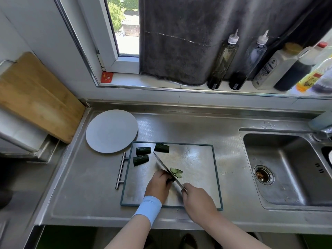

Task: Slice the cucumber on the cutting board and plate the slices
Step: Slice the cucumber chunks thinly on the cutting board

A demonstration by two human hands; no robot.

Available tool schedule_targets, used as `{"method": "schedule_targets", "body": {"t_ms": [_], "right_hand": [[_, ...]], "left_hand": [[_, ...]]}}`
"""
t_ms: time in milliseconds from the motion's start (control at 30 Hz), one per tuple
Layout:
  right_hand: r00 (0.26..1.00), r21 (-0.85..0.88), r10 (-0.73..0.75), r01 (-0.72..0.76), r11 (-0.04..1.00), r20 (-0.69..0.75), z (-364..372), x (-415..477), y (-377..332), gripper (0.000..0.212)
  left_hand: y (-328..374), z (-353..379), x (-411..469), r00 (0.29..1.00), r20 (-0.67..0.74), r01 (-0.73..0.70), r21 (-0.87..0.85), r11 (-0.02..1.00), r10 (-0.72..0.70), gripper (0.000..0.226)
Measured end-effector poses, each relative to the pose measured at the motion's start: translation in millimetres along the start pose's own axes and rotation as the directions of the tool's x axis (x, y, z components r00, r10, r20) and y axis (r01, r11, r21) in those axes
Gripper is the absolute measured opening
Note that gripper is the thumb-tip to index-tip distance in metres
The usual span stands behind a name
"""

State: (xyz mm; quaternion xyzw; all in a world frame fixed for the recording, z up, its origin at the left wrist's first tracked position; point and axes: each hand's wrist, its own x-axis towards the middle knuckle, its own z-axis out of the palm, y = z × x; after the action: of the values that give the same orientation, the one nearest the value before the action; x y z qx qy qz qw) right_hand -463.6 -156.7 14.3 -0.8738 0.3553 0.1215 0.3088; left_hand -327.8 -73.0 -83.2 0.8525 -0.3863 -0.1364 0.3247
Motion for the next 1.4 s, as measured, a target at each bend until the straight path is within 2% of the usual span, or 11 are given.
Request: {"method": "schedule_targets", "body": {"t_ms": [267,533,933,1100,1400], "right_hand": [[1.000,0.014,0.020,-0.020,1.000,0.021,5.0,13.9,-2.0,0.024],[0.997,0.027,0.051,-0.052,0.998,0.052,7.3,23.1,-4.3,0.024],[1.000,0.013,-0.013,0.013,1.000,-0.028,3.6,2.6,-5.8,0.023],[1.000,-0.013,-0.003,0.003,1.000,-0.015,2.8,-0.9,-2.4,0.023],[0.998,0.056,0.055,-0.058,0.997,0.044,7.5,14.4,-6.9,0.020]], "left_hand": [[-2.8,-0.8,2.4,0.999,0.006,0.040,0.002,0.999,-0.040,0.011],[-5.3,-1.7,-0.8,1.000,0.006,-0.030,0.019,0.999,0.029,0.012],[-3.1,-3.8,-0.8,1.000,0.001,0.009,0.018,1.000,-0.009,0.014],[-5.1,-4.0,-0.9,1.000,0.016,0.016,0.005,1.000,-0.016,0.014],[-6.2,-2.6,-1.0,1.000,0.002,-0.008,-0.010,1.000,0.008,0.011]]}}
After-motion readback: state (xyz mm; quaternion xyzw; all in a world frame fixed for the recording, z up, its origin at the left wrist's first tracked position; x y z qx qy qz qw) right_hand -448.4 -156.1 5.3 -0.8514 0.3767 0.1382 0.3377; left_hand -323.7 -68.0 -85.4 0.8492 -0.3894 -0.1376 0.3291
